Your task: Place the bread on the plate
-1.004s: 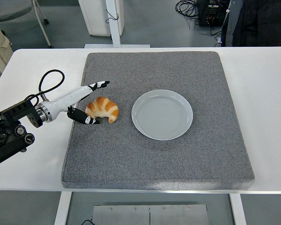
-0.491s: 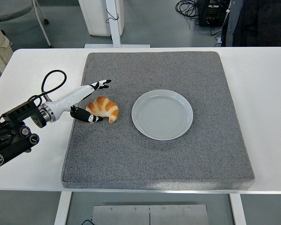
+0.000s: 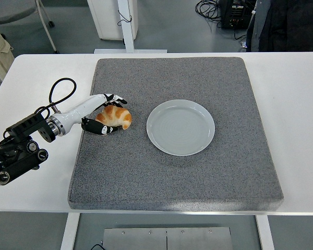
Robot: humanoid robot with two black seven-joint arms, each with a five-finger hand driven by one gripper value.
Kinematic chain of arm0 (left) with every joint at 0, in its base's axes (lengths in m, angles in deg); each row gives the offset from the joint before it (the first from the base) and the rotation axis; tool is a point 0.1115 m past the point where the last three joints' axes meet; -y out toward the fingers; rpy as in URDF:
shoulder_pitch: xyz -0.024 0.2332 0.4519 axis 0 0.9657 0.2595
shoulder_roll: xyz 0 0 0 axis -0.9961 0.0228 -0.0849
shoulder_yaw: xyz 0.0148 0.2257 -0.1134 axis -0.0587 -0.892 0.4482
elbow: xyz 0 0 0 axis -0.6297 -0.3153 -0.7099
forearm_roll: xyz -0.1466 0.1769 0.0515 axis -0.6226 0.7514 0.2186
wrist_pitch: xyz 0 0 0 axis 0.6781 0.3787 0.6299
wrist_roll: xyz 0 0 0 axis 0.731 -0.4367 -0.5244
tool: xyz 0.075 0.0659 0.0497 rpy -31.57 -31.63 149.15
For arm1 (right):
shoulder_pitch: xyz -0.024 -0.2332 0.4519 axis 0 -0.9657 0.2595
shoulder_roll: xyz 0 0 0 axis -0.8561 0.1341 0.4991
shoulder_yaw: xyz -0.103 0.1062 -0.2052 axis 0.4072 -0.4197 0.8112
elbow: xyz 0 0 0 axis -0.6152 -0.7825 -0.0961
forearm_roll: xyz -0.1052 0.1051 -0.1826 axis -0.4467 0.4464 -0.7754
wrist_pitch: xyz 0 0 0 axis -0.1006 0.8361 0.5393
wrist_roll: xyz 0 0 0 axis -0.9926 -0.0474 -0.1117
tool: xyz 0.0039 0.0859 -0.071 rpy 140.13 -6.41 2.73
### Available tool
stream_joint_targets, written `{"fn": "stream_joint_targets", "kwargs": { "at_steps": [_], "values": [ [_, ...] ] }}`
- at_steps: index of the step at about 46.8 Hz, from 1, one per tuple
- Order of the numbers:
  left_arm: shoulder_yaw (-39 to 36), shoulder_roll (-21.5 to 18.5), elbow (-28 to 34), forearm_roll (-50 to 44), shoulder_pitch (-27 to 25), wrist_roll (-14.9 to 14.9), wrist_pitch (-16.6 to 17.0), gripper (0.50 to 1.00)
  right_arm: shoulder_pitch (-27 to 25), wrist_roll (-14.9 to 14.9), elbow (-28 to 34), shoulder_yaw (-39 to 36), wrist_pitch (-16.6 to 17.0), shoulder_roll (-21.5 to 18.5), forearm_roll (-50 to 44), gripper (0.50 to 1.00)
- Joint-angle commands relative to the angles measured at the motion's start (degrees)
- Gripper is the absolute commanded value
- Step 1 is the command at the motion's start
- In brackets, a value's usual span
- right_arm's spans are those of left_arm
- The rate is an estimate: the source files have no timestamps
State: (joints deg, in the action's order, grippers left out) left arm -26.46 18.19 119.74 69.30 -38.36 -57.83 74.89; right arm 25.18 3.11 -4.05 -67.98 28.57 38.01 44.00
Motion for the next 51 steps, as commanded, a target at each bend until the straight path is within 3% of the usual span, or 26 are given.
{"fn": "stream_joint_targets", "kwargs": {
  "at_steps": [1,16,23,51],
  "values": [
    [0.1,-0.1,0.0,-0.5,-0.1,0.1,-0.3,0.500,0.0,0.0,0.0,0.0,0.0,0.0,0.0,1.000],
    [0.0,-0.7,0.7,-1.2,-2.0,1.1,-0.8,0.500,0.0,0.0,0.0,-0.1,0.0,0.0,0.0,1.000],
    [0.1,-1.4,1.0,-1.1,-3.6,2.4,-3.0,0.500,0.1,0.0,0.0,0.0,0.0,0.0,0.0,1.000],
    [0.0,-4.1,1.1,-5.0,-13.2,2.3,-5.8,0.500,0.0,0.0,0.0,0.0,0.0,0.0,0.0,1.000]
  ]
}}
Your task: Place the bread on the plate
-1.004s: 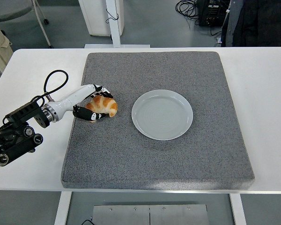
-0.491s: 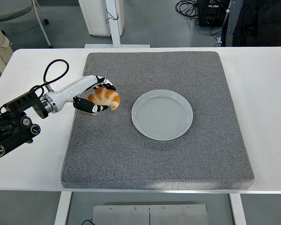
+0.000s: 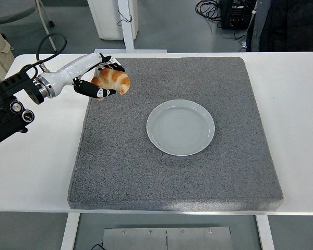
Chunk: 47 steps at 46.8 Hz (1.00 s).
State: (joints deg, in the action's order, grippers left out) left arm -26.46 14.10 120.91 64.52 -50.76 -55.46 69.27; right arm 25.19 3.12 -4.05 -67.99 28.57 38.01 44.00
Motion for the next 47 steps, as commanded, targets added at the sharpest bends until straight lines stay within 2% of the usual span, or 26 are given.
{"fn": "stream_joint_targets", "kwargs": {
  "at_steps": [1,21,38,47],
  "values": [
    [0.1,0.1,0.0,-0.2,-1.1,-0.2,-0.4,0.500,0.0,0.0,0.0,0.0,0.0,0.0,0.0,1.000],
    [0.0,0.1,0.1,-1.8,-6.3,-0.6,-2.7,0.500,-0.1,0.0,0.0,0.0,0.0,0.0,0.0,1.000],
    [0.0,0.1,0.0,-1.8,-12.1,-0.6,-6.1,0.500,-0.1,0.0,0.0,0.0,0.0,0.0,0.0,1.000],
    [-1.3,1.5,0.0,-1.4,-14.6,-0.6,-7.0,0.500,-0.1,0.0,0.0,0.0,0.0,0.0,0.0,1.000]
  ]
}}
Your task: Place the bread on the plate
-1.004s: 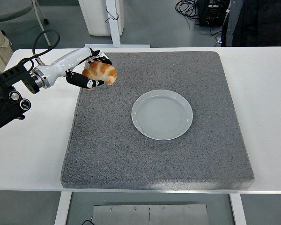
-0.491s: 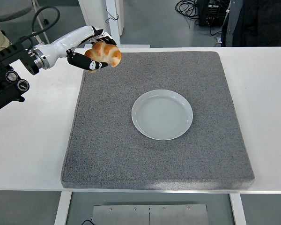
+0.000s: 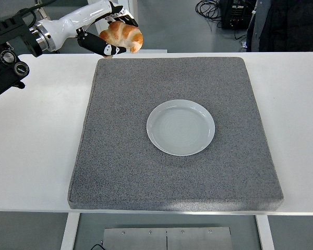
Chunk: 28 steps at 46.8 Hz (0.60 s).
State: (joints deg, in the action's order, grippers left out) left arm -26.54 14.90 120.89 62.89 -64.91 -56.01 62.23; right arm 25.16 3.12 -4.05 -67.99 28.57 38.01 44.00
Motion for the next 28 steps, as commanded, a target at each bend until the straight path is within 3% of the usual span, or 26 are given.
{"fn": "stream_joint_targets", "kwargs": {
  "at_steps": [1,8,28],
  "values": [
    [-1.9,1.2,0.0,0.2,-0.9,-0.1,0.1,0.500,0.0,0.0,0.0,-0.1,0.0,0.0,0.0,1.000],
    [-6.6,3.7,0.1,0.2,-3.9,-0.1,0.4,0.500,0.0,0.0,0.0,0.0,0.0,0.0,0.0,1.000],
    [-8.3,8.8,0.3,1.1,-5.4,0.0,0.4,0.500,0.0,0.0,0.0,0.0,0.0,0.0,0.0,1.000]
  ]
}}
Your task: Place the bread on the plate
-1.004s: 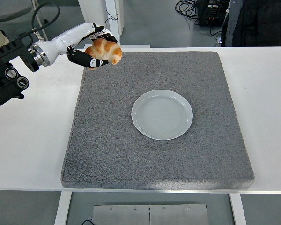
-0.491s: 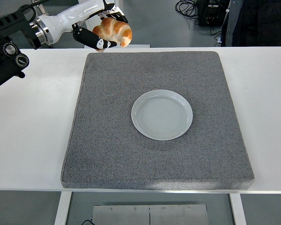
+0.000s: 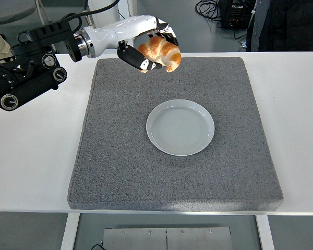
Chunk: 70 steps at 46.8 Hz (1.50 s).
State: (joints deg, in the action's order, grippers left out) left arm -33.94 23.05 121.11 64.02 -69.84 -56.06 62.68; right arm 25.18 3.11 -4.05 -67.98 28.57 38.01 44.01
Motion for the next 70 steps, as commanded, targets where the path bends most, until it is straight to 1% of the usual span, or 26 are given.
{"fn": "stream_joint_targets", "kwargs": {
  "at_steps": [1,6,24,38,41,47,55,60,70],
  "values": [
    [-1.3,1.0,0.0,0.0,-0.8,0.1,0.0,0.500,0.0,0.0,0.0,0.0,0.0,0.0,0.0,1.000],
    [-2.8,2.6,0.0,0.0,-1.7,0.2,0.0,0.500,0.0,0.0,0.0,0.0,0.0,0.0,-0.1,1.000],
    [-4.5,8.4,-0.7,0.3,-1.8,0.2,0.1,0.500,0.0,0.0,0.0,0.0,0.0,0.0,0.0,1.000],
    [-5.6,13.3,-2.2,3.0,-1.1,0.3,0.1,0.500,0.0,0.0,0.0,0.0,0.0,0.0,0.0,1.000],
    [-7.0,14.2,-2.9,3.9,-1.1,0.4,0.1,0.500,0.0,0.0,0.0,0.0,0.0,0.0,0.0,1.000],
    [-9.8,15.5,-4.7,4.2,-1.1,0.6,0.8,0.500,0.1,0.0,0.0,0.0,0.0,0.0,-0.1,1.000],
    [-10.3,17.2,-6.5,4.8,-0.2,0.6,1.1,0.500,0.0,0.0,0.0,0.0,0.0,0.0,0.0,1.000],
    [-11.7,17.6,-7.4,6.5,1.0,0.6,2.2,0.500,0.0,0.0,0.0,0.0,0.0,0.0,0.0,1.000],
    [-13.3,18.3,-8.9,6.9,2.9,0.6,2.9,0.500,0.0,0.0,0.0,0.0,0.0,0.0,0.0,1.000]
  ]
}}
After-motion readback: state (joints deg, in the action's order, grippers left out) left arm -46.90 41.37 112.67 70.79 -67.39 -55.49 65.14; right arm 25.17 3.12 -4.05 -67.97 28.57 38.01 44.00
